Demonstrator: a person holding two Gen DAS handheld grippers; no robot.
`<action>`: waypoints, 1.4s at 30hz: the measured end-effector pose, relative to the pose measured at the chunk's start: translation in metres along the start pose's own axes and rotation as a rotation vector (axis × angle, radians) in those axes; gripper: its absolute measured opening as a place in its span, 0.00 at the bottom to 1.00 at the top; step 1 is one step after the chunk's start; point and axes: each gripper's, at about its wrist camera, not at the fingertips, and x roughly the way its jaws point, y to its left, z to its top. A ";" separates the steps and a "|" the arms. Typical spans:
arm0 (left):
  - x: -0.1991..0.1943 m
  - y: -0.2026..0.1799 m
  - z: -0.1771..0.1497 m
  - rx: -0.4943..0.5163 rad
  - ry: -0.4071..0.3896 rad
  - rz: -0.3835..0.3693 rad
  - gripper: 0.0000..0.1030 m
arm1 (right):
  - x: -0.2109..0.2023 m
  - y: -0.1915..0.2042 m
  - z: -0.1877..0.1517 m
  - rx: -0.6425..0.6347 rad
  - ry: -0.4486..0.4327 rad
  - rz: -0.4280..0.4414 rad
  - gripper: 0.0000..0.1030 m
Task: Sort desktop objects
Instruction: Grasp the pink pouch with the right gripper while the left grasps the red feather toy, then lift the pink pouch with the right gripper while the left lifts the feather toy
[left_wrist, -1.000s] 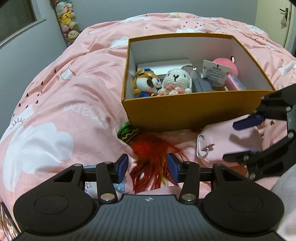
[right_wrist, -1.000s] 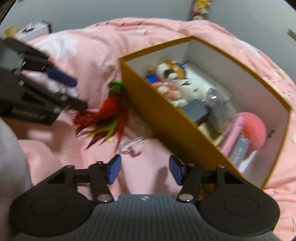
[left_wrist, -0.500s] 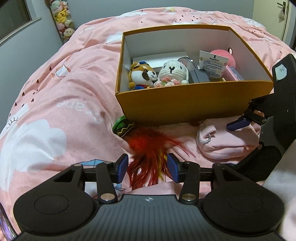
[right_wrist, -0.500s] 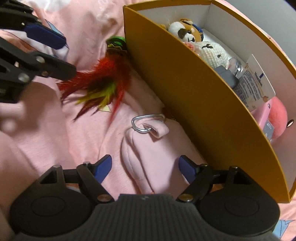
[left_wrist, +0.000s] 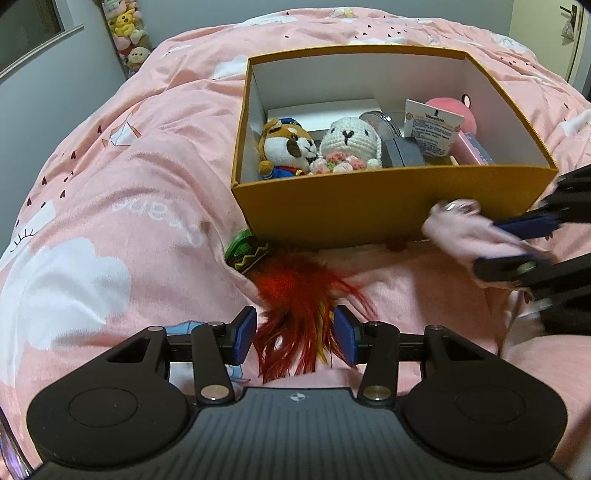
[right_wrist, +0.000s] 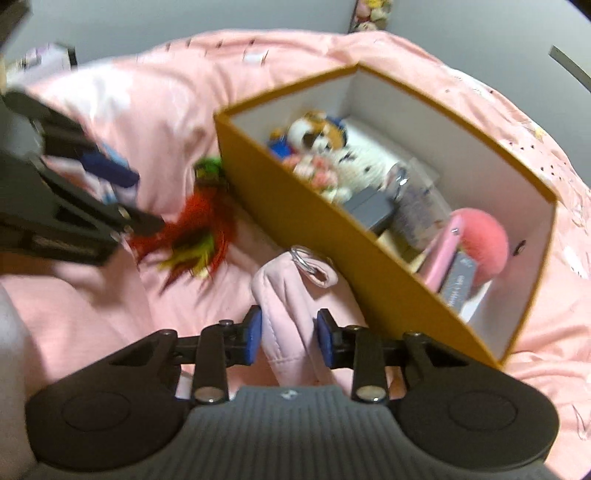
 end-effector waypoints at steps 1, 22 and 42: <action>0.001 0.000 0.002 -0.003 0.003 -0.001 0.52 | -0.007 -0.004 0.002 0.022 -0.016 0.016 0.32; 0.077 0.015 0.035 -0.157 0.217 -0.079 0.59 | -0.086 -0.087 0.051 0.331 -0.415 -0.040 0.30; 0.109 0.033 0.023 -0.270 0.235 -0.111 0.31 | -0.023 -0.154 0.069 0.588 -0.309 -0.112 0.30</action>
